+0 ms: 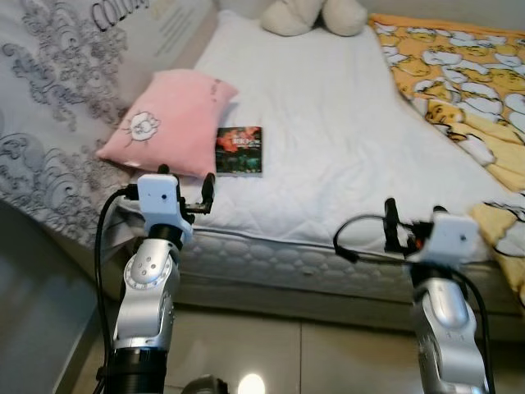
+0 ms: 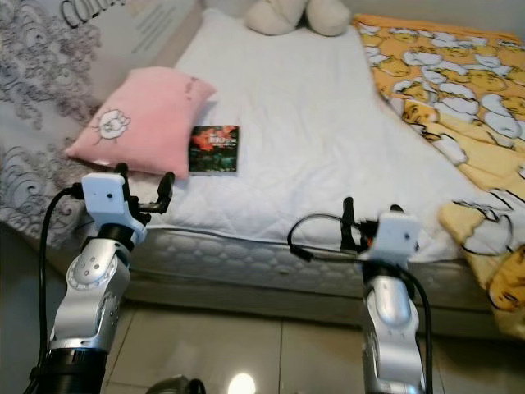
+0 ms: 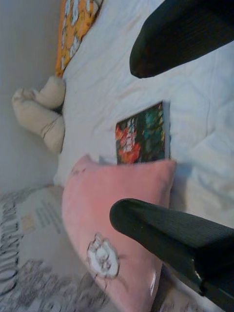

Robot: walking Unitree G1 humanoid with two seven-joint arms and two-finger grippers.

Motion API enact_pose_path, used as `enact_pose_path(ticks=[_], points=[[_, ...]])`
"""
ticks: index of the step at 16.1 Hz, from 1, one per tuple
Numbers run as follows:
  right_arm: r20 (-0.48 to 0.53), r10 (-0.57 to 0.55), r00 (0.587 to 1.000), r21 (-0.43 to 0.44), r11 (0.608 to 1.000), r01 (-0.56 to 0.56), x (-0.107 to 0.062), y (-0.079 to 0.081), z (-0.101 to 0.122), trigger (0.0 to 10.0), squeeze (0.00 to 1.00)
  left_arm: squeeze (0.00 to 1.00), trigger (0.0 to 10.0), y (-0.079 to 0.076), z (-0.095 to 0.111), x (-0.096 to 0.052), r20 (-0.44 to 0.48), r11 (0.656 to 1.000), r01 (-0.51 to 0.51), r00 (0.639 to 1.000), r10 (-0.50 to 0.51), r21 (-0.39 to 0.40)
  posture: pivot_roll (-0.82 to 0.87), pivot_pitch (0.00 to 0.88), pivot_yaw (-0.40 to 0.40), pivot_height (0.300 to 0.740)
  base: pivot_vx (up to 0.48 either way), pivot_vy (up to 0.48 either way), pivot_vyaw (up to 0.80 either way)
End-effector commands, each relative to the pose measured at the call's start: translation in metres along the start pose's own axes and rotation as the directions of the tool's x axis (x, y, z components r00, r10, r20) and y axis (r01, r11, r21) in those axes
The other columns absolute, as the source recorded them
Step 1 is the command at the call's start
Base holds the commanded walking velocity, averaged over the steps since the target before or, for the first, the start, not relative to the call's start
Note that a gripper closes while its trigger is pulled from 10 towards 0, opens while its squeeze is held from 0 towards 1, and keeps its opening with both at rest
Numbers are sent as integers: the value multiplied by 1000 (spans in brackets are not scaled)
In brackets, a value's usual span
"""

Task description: Clean up the room

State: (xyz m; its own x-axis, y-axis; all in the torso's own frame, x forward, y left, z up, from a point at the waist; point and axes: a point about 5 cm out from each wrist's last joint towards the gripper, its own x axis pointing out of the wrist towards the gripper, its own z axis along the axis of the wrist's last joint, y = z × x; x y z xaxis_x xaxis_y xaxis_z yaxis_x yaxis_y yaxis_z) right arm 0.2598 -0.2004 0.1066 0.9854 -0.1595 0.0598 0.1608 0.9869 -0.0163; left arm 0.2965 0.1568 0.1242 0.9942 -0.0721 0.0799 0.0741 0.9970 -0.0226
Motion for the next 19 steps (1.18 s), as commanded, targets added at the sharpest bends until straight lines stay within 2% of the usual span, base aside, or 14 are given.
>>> enact_pose_path(ticks=[1, 2, 3, 8, 16, 19], points=[[-28, -31, 999, -14, 999, 31, 2, -5, -2, 10000, 0, 871, 10000, -6, 0, 3, -13, 1000, 27, 1000, -27, -15, -80, 0, 6, 740, 281, -386, 0], [-28, -36, 999, -10, 999, 35, 3, -6, -1, 10000, 0, 765, 10000, -11, 3, 4, -3, 998, 58, 998, -58, -22, -80, 0, 7, 740, 307, -368, 0], [-35, -36, 999, -24, 999, 35, 4, -6, -1, 10000, 0, 0, 10000, -15, 5, 5, 4, 996, 88, 996, -88, -28, -86, 0, 10, 740, 345, -330, 0], [-68, -7, 998, -4, 1000, 7, 6, 0, -5, 10000, 0, 0, 10000, -19, 6, 10, 4, 992, 110, 994, -110, -57, -103, 0, 28, 740, 373, -298, 0], [-72, -2, 997, -23, 1000, 0, 6, -5, -6, 10000, 0, 0, 10000, -18, 0, 12, -6, 993, 87, 996, -88, -84, -135, 0, 29, 740, 342, -331, 0], [-76, 11, 997, -26, 1000, -13, 5, -4, -6, 10000, 0, 0, 10000, -25, 0, 13, 9, 989, 114, 993, -114, -92, -151, 0, 27, 740, 165, -412, 0]])
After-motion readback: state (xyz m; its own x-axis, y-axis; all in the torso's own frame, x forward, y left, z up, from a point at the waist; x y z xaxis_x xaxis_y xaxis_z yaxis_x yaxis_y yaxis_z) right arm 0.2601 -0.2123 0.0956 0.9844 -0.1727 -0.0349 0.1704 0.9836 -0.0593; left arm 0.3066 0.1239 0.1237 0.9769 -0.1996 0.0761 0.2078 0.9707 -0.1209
